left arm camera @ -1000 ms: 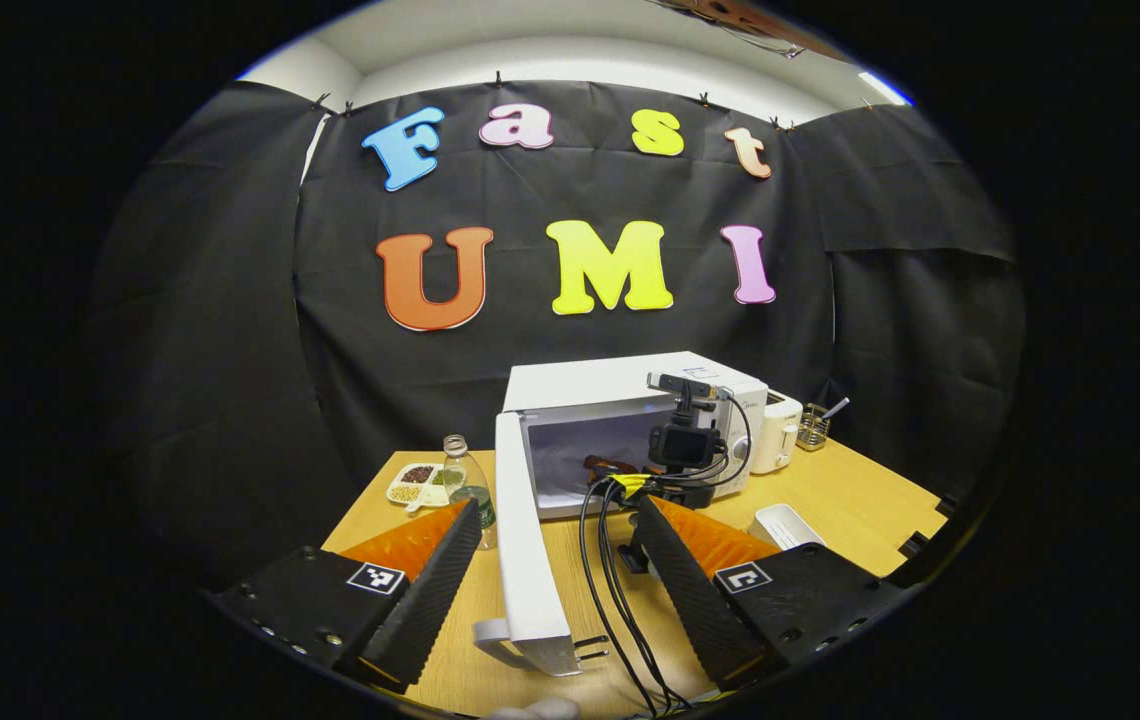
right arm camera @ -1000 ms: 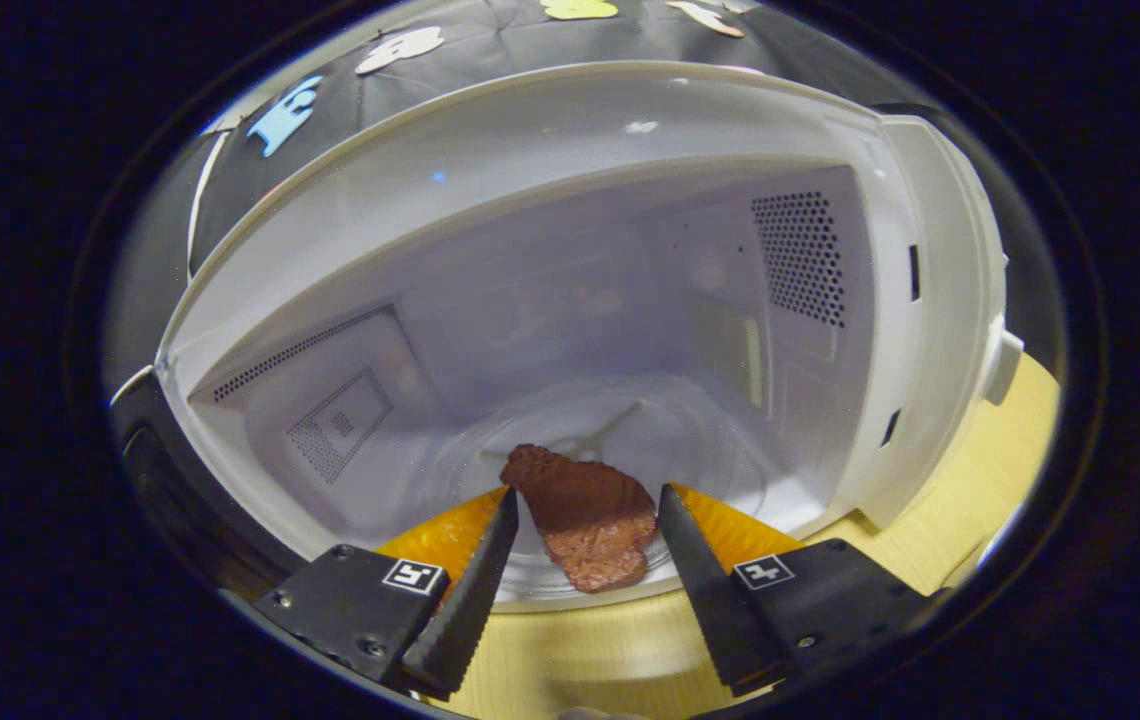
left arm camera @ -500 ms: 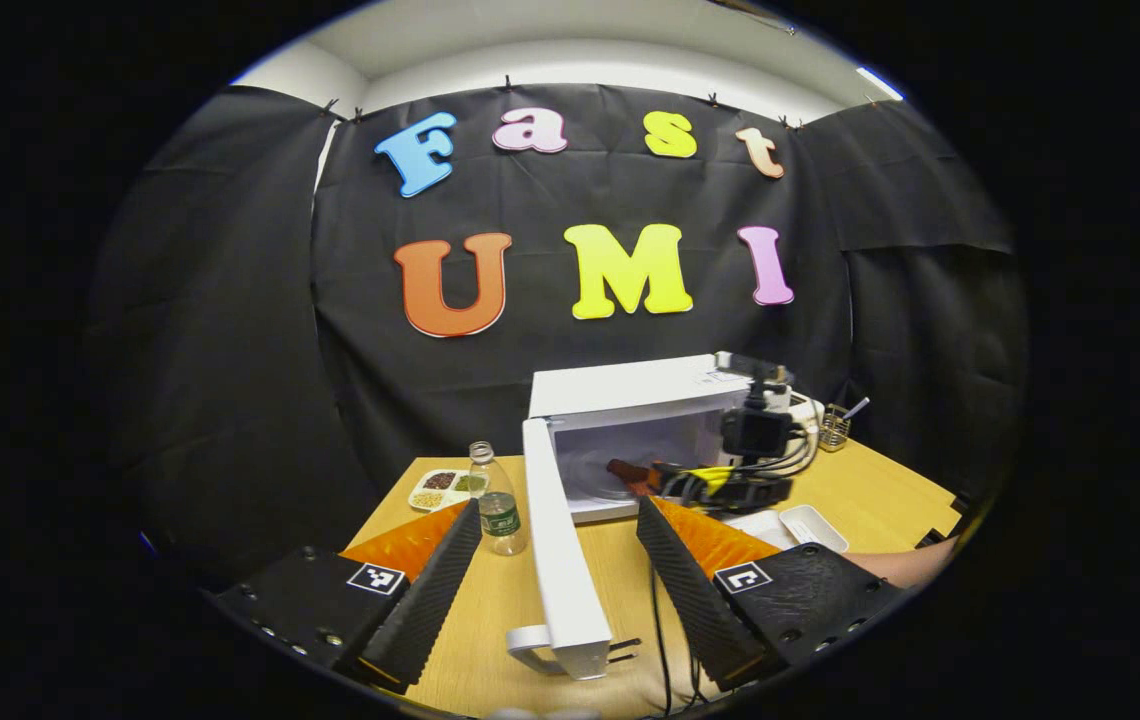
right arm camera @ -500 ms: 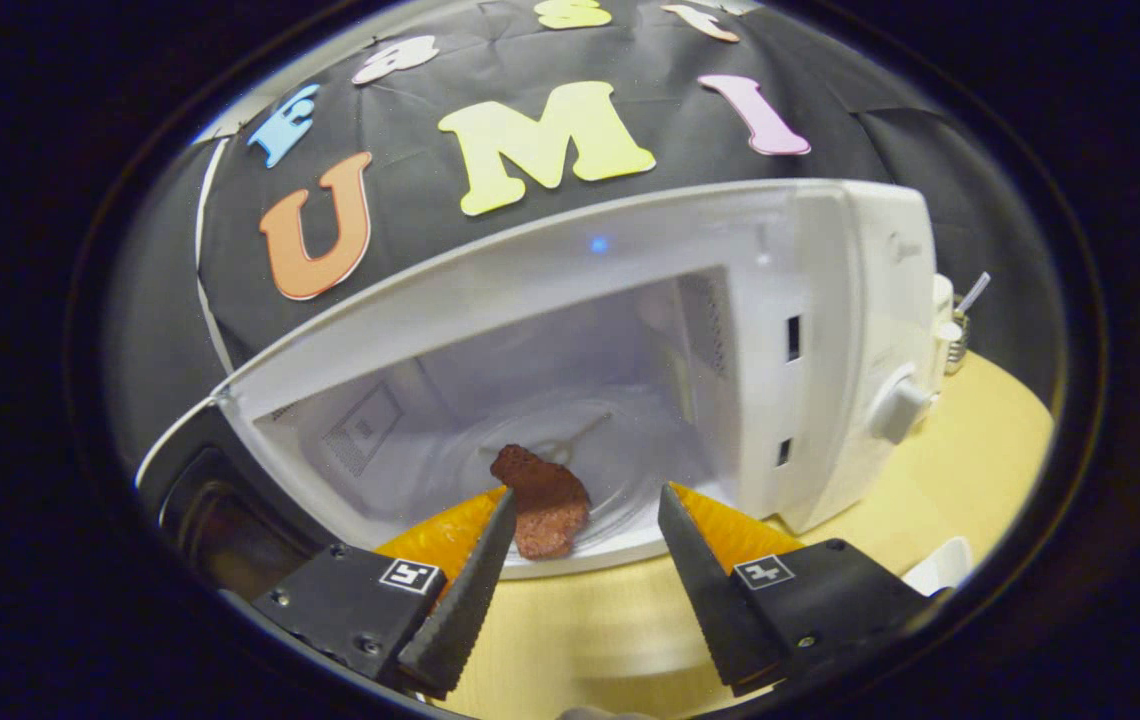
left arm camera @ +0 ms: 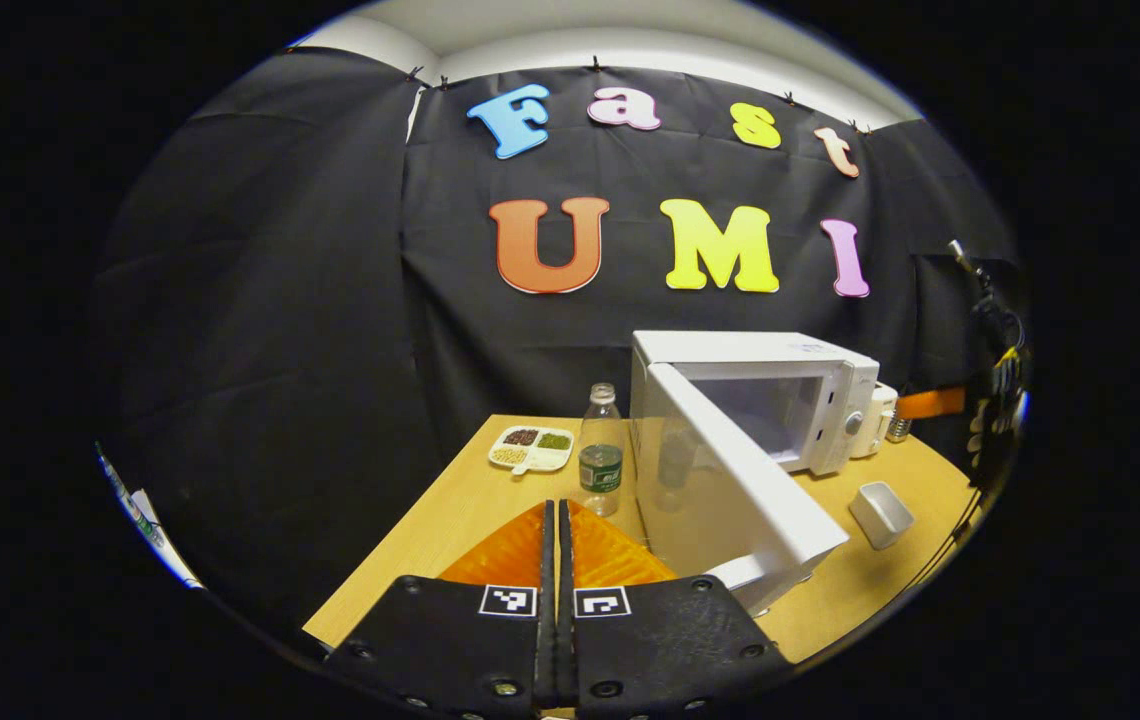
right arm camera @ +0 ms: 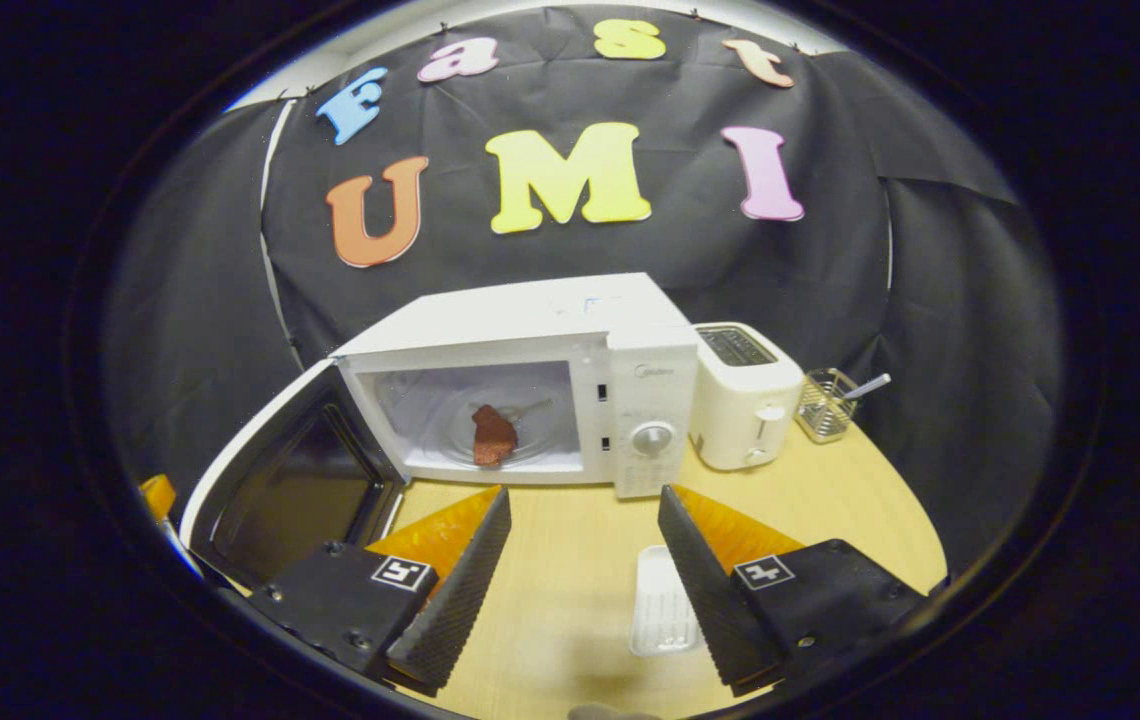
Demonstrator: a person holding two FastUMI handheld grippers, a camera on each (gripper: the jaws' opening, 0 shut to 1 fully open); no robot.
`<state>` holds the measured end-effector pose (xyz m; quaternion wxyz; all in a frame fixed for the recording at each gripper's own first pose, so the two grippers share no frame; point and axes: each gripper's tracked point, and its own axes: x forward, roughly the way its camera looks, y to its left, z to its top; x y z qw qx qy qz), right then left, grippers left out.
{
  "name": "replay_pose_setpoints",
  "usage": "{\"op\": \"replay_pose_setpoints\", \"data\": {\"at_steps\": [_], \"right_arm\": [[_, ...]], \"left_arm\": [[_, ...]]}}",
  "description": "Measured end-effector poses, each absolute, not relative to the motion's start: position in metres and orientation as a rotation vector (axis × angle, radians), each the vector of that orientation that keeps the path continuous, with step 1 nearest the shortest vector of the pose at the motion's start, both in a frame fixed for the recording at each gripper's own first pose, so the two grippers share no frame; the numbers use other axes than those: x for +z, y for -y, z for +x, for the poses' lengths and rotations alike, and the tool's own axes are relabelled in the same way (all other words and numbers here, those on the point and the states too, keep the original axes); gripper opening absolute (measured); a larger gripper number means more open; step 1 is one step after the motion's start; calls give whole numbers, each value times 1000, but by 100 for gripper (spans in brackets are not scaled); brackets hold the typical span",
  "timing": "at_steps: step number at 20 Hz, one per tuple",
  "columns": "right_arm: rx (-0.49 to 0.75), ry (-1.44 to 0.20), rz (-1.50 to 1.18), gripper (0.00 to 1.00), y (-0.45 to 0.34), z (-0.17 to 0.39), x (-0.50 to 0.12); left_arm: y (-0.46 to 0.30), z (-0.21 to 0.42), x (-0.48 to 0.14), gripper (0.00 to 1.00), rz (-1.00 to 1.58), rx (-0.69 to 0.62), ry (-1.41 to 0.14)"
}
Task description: Open the microwave oven with the left hand, put the food in, and close the microwave oven.
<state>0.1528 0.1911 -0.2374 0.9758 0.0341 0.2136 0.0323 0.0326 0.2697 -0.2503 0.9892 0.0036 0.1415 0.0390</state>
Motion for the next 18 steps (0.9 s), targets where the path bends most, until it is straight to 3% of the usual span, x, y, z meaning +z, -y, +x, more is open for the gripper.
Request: {"op": "replay_pose_setpoints", "data": {"at_steps": [1,8,18], "right_arm": [[52,-426,65,99,-180,141,-227],[-70,-401,63,99,-111,79,-185],[-79,-438,98,99,-71,47,-186]], "left_arm": [[-273,32,-261,0,1,74,-291],[-245,50,-317,0,-8,-36,-352],[-171,55,-326,0,5,-153,-350]]}}
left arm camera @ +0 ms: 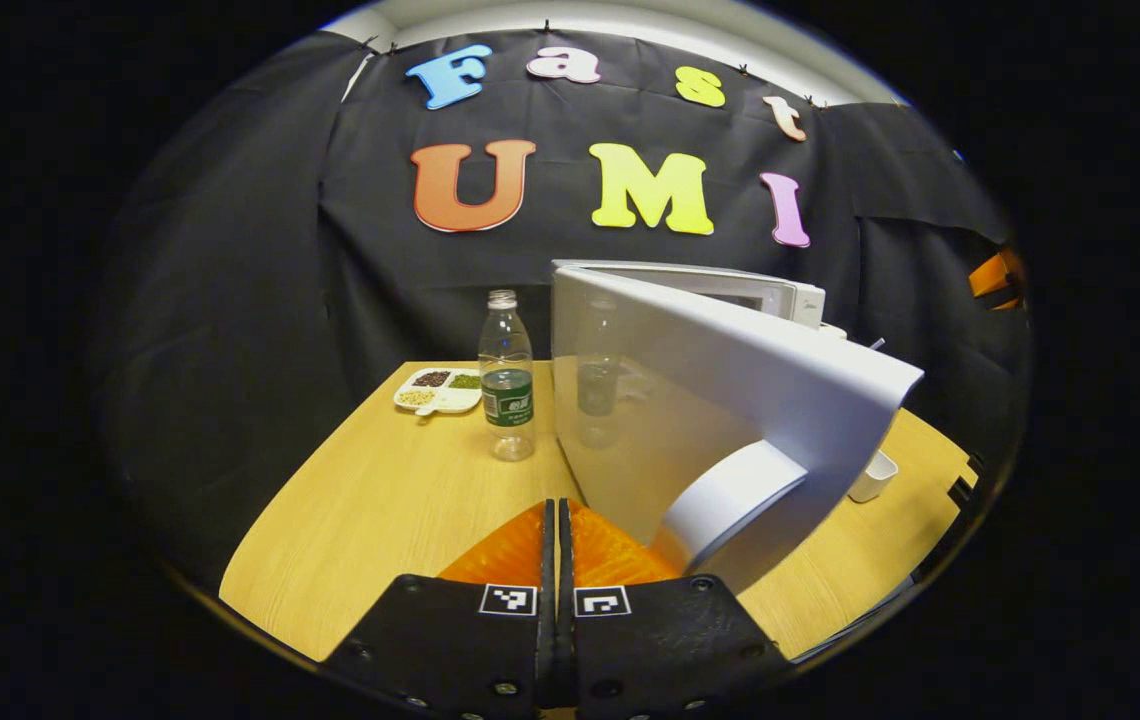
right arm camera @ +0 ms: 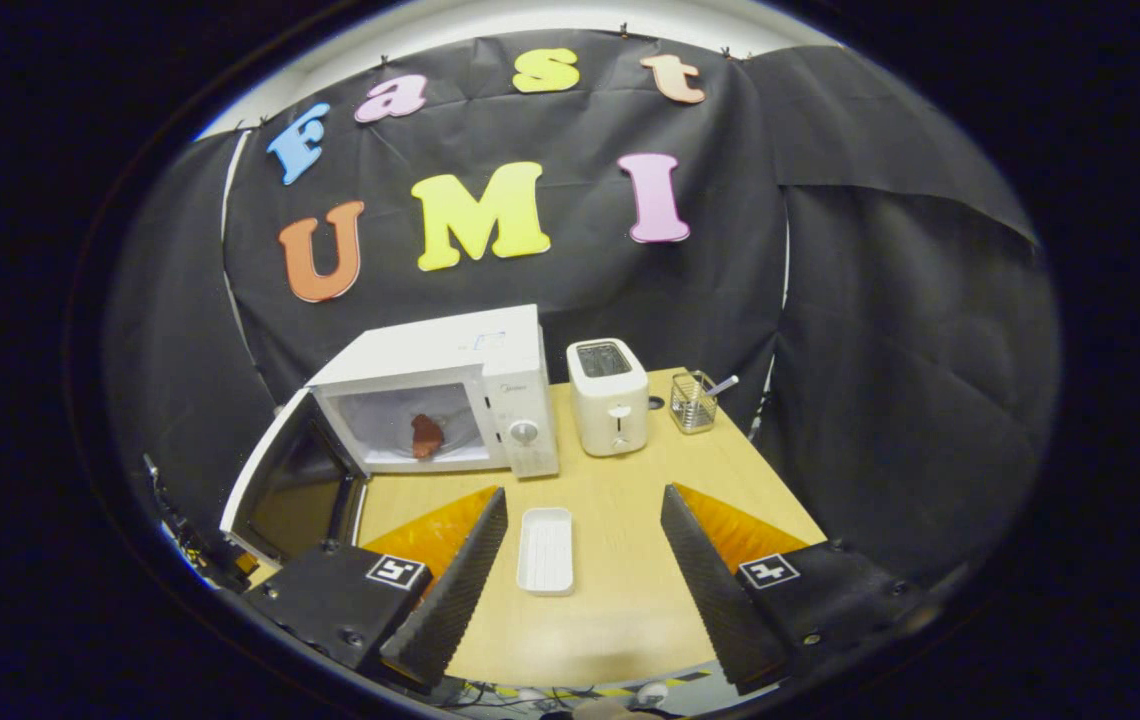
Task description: Open the microwave oven with the left hand, put the food in, and close the microwave oven.
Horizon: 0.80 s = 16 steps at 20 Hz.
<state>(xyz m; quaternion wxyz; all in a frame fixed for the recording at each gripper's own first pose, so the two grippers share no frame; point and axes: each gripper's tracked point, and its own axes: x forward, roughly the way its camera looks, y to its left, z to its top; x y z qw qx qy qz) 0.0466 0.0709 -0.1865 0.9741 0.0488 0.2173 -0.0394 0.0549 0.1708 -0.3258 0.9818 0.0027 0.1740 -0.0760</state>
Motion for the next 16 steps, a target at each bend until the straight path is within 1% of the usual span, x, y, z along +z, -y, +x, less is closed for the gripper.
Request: {"op": "replay_pose_setpoints", "data": {"at_steps": [6,11,16], "right_arm": [[-19,-432,93,99,-36,37,-189],[44,-458,43,99,-6,33,-199],[37,-460,22,99,15,29,-197]], "left_arm": [[-88,56,-318,0,12,-206,-332],[-19,75,-318,0,7,-224,-302],[35,110,-312,0,-2,-269,-285]]}}
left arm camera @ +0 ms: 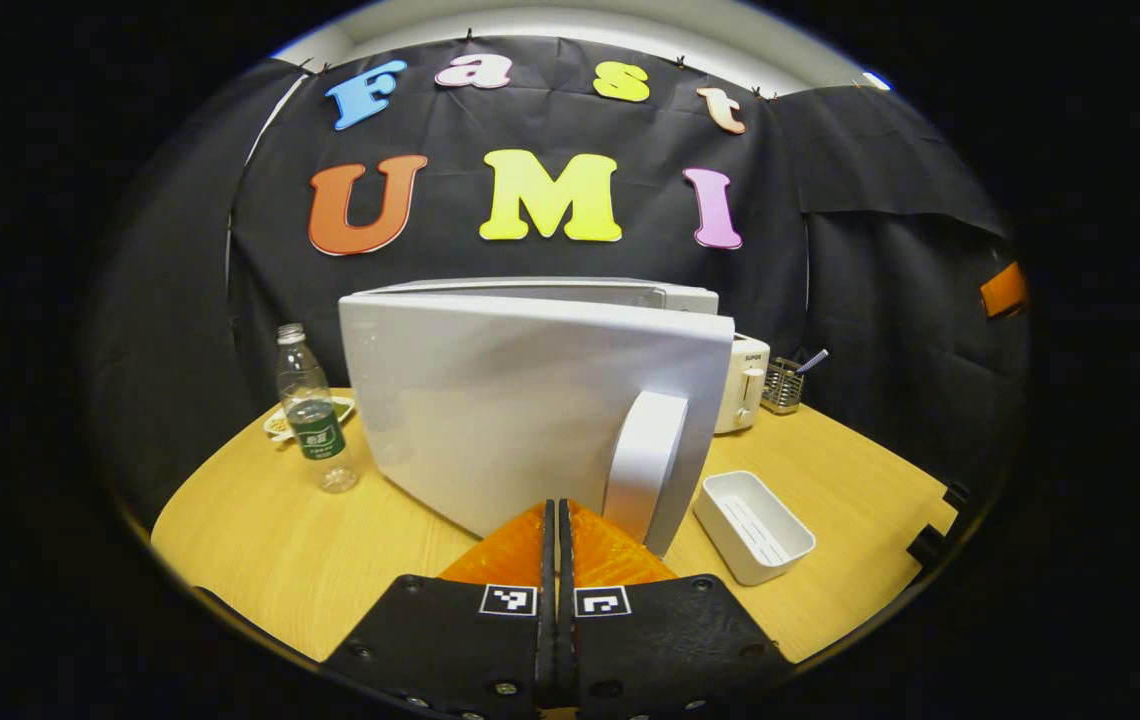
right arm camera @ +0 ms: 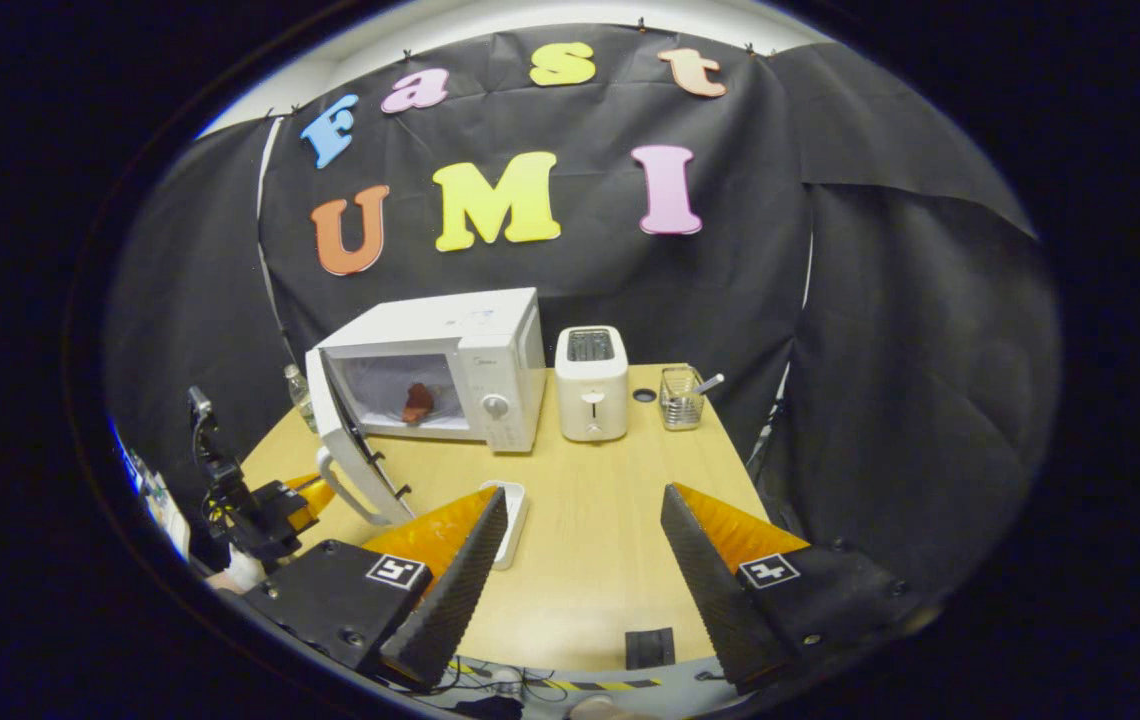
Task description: Open the microwave oven with the left hand, put the food in, and close the microwave oven.
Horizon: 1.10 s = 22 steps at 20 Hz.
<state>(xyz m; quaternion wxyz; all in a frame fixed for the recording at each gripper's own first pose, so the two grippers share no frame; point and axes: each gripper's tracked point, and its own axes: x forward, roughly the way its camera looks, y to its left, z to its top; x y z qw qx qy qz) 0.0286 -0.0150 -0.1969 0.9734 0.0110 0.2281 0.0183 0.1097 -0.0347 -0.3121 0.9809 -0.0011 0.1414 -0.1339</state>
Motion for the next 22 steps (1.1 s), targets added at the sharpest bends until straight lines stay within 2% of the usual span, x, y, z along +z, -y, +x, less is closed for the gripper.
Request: {"op": "replay_pose_setpoints", "data": {"at_steps": [9,22], "right_arm": [[-119,-496,101,99,44,27,-210],[-246,-499,136,99,37,50,-205]], "left_arm": [[85,190,-303,0,22,-380,-278],[116,260,-310,0,-1,-392,-292]]}}
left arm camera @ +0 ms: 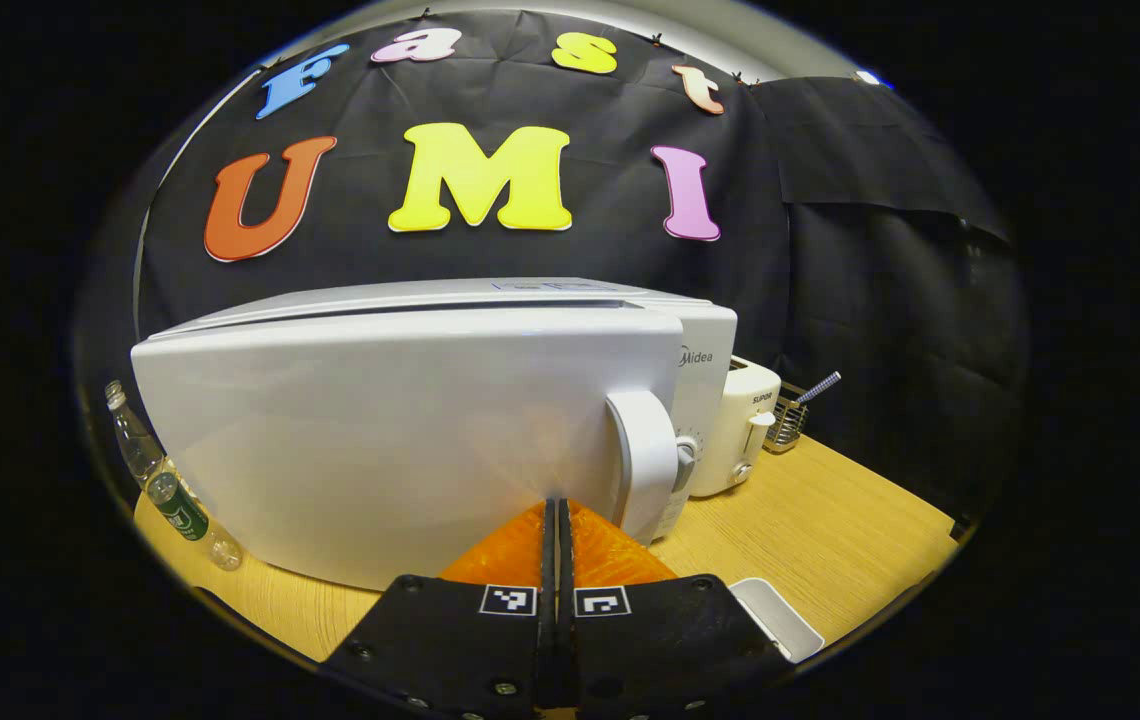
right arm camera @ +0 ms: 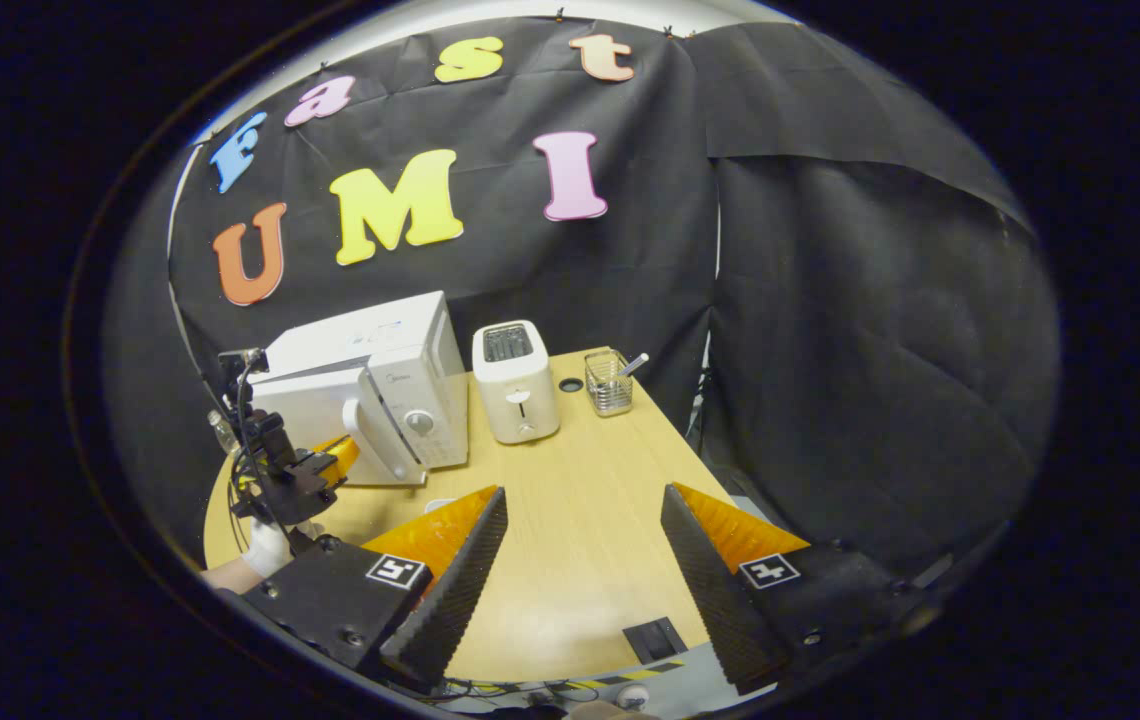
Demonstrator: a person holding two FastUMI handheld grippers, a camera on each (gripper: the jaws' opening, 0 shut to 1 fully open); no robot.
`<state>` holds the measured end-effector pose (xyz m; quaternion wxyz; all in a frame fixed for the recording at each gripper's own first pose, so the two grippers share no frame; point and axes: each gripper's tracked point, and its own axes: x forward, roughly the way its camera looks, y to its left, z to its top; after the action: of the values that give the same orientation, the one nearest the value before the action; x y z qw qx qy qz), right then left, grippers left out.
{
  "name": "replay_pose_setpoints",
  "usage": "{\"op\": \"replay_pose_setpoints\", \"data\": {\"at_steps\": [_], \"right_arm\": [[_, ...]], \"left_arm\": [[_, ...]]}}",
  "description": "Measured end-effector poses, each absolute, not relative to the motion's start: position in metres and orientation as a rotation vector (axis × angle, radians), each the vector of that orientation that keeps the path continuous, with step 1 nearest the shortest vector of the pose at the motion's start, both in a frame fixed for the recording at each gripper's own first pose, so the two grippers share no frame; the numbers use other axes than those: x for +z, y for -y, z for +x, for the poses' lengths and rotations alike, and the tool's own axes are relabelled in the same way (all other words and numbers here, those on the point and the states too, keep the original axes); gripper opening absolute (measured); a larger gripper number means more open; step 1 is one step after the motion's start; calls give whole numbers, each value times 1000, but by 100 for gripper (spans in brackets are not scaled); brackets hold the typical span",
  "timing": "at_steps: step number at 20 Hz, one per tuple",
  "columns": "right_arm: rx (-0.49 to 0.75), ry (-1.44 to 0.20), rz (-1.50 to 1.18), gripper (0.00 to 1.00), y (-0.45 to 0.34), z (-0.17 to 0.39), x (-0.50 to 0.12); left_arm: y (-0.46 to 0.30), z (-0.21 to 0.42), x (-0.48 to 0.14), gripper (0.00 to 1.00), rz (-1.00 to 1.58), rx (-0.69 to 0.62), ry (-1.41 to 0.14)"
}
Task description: Open the microwave oven with the left hand, put the food in, and close the microwave oven.
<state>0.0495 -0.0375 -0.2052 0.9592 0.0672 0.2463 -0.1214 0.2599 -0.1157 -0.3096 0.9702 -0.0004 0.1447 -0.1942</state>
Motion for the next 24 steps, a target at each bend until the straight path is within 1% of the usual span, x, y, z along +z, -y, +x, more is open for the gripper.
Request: {"op": "replay_pose_setpoints", "data": {"at_steps": [2,6,11,12,14,17,18,20,23,24], "right_arm": [[-264,-503,143,99,38,54,-207],[-288,-504,130,99,39,62,-206],[-292,-510,136,99,34,70,-210],[-290,-511,141,99,32,72,-210],[-286,-516,135,99,26,76,-210],[-276,-518,110,99,20,79,-207],[-274,-516,106,99,19,80,-205],[-267,-519,110,99,16,81,-205],[-256,-509,103,99,14,78,-202],[-249,-504,107,91,13,78,-200]], "left_arm": [[116,270,-314,0,0,-374,-299],[120,270,-318,0,-3,-390,-300],[120,280,-319,0,-1,-371,-287],[120,283,-321,0,8,-365,-306],[122,283,-326,0,-33,-373,-318],[122,283,-328,0,-21,-403,-327],[121,282,-328,0,-18,-405,-328],[110,279,-330,0,6,-369,-345],[91,252,-331,0,16,-369,-365],[81,242,-330,0,23,-359,-367]]}}
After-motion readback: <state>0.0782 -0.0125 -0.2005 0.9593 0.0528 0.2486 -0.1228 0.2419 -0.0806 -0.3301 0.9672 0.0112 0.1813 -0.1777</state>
